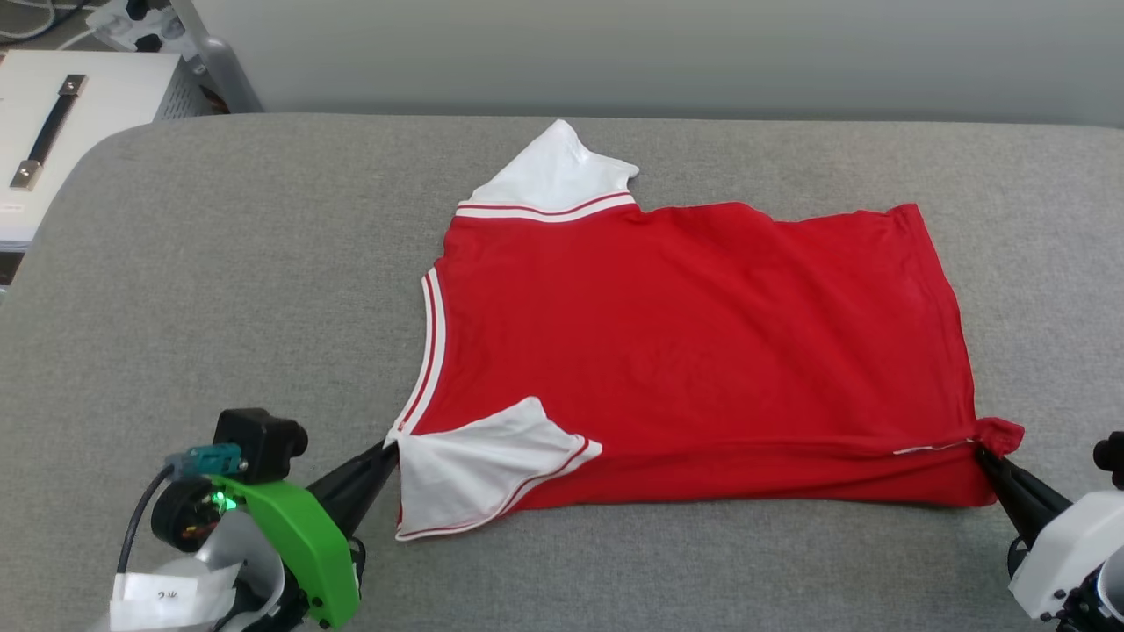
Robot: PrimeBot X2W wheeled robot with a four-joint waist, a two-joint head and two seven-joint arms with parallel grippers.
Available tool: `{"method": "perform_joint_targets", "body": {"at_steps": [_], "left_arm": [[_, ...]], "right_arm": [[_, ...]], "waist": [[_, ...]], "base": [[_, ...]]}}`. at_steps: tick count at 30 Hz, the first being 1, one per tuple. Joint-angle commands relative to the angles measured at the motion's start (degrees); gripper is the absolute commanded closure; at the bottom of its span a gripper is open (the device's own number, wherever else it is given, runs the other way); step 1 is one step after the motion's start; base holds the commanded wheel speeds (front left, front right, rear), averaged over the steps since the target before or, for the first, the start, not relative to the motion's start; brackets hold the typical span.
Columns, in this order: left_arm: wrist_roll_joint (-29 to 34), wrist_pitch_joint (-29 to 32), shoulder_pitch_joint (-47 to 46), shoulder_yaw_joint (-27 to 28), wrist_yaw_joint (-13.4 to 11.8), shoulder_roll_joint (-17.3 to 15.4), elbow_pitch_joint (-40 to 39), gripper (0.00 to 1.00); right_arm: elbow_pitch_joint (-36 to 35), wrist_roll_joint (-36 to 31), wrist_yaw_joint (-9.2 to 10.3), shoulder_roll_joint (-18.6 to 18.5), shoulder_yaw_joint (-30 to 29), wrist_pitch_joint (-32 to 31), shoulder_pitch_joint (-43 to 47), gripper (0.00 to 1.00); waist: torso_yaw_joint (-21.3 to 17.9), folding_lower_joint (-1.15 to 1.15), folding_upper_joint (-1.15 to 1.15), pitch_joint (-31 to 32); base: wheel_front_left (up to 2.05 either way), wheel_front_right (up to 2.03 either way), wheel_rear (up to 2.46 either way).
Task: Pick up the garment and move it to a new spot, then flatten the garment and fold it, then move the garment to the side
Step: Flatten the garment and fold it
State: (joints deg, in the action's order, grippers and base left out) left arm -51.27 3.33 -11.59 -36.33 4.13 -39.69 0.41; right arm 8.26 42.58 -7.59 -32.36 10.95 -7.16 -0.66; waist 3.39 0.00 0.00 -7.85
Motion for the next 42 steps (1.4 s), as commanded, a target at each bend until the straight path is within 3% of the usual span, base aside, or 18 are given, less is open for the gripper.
{"method": "perform_joint_targets", "body": {"at_steps": [1, 19, 20, 21, 22, 33, 42], "left_arm": [[1.3, 0.4, -2.4, -0.2, 0.5, 0.6, 1.2, 1.0], [5.8, -1.2, -15.7, -5.5, 3.1, 5.8, 20.2, 1.0], [5.9, -1.8, -16.0, -5.8, 3.1, 6.3, 21.4, 0.66], [6.0, -2.3, -16.2, -6.0, 3.1, 6.6, 22.4, 0.16], [6.1, -2.9, -16.3, -6.2, 3.1, 7.1, 23.8, 0.0], [2.7, -12.8, -14.6, -2.1, 1.1, 12.4, 30.1, 0.0], [-1.2, -14.5, -5.7, 1.1, -7.0, 13.7, 21.1, 0.0]], "right_arm": [[0.6, -1.1, 0.1, 0.5, -0.2, -0.6, -1.6, 1.0], [5.9, -5.3, 0.1, 2.9, 1.3, -4.9, -9.6, 1.0], [6.3, -5.4, 0.1, 2.9, 1.4, -4.9, -9.8, 1.0], [6.7, -5.4, 0.1, 3.1, 1.4, -5.0, -10.0, 1.0], [7.0, -5.5, 0.1, 3.3, 1.4, -4.9, -10.1, 0.0], [4.7, -6.9, 0.1, 3.7, 0.4, -5.0, -9.2, 0.0], [-5.7, -12.6, 0.1, 7.6, -5.9, -13.2, -3.7, 0.0]], "waist": [[-0.8, 0.0, 0.0, -1.9], [-2.4, 0.0, 0.0, -7.4], [-2.4, 0.0, 0.0, -7.4], [-2.4, 0.0, 0.0, -7.3], [-2.4, 0.0, 0.0, -7.2], [-1.5, 0.0, 0.0, -1.9], [-0.7, 0.0, 0.0, 2.0]], "base": [[0.0, 0.0, 0.0], [0.0, 0.0, 0.0], [0.0, 0.0, 0.0], [0.0, 0.0, 0.0], [0.0, 0.0, 0.0], [0.0, 0.0, 0.0], [0.0, 0.0, 0.0]]}}
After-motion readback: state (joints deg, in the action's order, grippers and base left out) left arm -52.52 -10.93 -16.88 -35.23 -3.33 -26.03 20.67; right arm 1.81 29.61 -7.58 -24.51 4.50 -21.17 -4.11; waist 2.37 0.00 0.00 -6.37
